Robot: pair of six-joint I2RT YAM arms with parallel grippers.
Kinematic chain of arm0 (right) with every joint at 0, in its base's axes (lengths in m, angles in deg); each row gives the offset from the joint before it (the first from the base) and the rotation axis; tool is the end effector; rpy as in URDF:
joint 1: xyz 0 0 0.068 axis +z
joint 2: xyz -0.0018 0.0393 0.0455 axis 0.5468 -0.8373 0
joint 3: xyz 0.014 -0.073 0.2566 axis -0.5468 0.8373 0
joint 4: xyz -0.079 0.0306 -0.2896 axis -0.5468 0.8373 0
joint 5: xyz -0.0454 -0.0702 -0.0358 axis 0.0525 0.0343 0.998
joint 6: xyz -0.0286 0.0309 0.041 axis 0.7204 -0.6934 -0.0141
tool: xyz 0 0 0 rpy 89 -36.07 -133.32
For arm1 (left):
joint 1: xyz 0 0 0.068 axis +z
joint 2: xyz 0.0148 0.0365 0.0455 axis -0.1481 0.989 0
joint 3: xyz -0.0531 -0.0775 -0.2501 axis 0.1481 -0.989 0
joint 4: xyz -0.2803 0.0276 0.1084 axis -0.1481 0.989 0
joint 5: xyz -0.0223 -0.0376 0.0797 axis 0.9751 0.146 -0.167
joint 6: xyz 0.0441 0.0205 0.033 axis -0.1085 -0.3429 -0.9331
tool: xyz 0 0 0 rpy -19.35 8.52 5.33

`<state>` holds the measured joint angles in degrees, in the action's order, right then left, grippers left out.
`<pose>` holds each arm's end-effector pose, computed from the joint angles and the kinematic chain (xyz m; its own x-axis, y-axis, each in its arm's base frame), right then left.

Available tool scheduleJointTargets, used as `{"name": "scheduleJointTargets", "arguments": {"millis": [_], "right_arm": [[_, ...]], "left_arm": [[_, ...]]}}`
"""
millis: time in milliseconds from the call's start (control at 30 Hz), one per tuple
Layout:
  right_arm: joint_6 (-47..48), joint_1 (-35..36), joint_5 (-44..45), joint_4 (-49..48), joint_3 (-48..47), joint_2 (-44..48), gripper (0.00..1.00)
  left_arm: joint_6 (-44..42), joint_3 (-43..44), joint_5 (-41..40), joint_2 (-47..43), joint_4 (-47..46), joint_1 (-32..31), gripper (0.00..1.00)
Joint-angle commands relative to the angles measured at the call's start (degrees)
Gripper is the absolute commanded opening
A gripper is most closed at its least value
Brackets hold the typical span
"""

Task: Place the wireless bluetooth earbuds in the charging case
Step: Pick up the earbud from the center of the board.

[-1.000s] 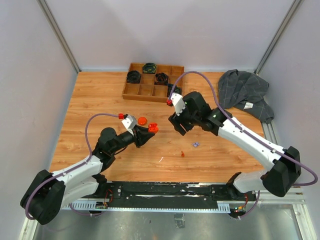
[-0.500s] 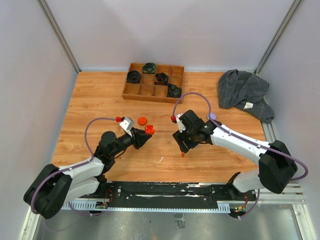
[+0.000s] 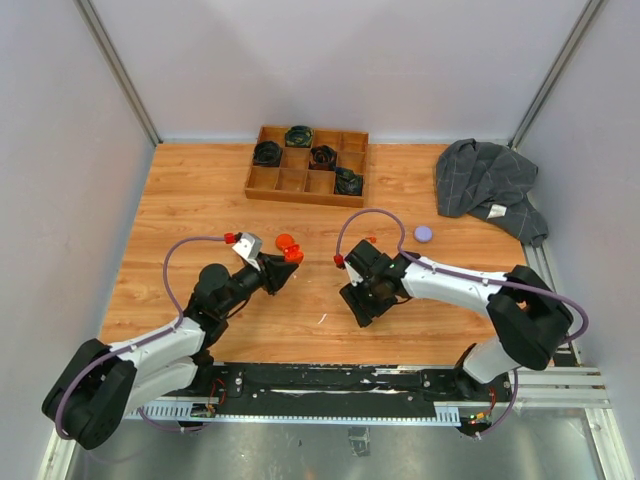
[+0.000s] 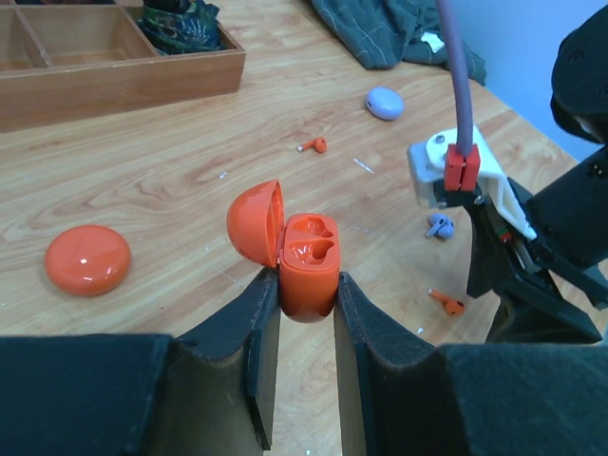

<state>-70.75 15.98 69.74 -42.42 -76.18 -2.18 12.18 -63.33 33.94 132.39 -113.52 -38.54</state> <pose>0.1998 0.2390 0.1365 -0.7672 -0.5372 -0.3505 -0.6222 0.7560 0.2032 0.1910 -0.1232 0.1474 -0.2158 -0.1735 -0.9609 0.6753 0.6843 -0.2752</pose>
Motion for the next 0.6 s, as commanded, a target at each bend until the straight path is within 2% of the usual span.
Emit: {"name": "scheduleJointTargets", "arguments": {"millis": [0, 567], "right_arm": [[-1.8, 1.8, -1.7, -1.8, -0.2, -2.4, 0.57], [-1.2, 4.3, -3.0, -5.1, -9.5, -10.4, 0.53]], "left_arm": [[-0.7, -0.6, -3.0, -1.8, 0.1, 0.3, 0.00], [-0.2, -1.4, -5.2, -4.5, 1.0, 0.3, 0.00]]}}
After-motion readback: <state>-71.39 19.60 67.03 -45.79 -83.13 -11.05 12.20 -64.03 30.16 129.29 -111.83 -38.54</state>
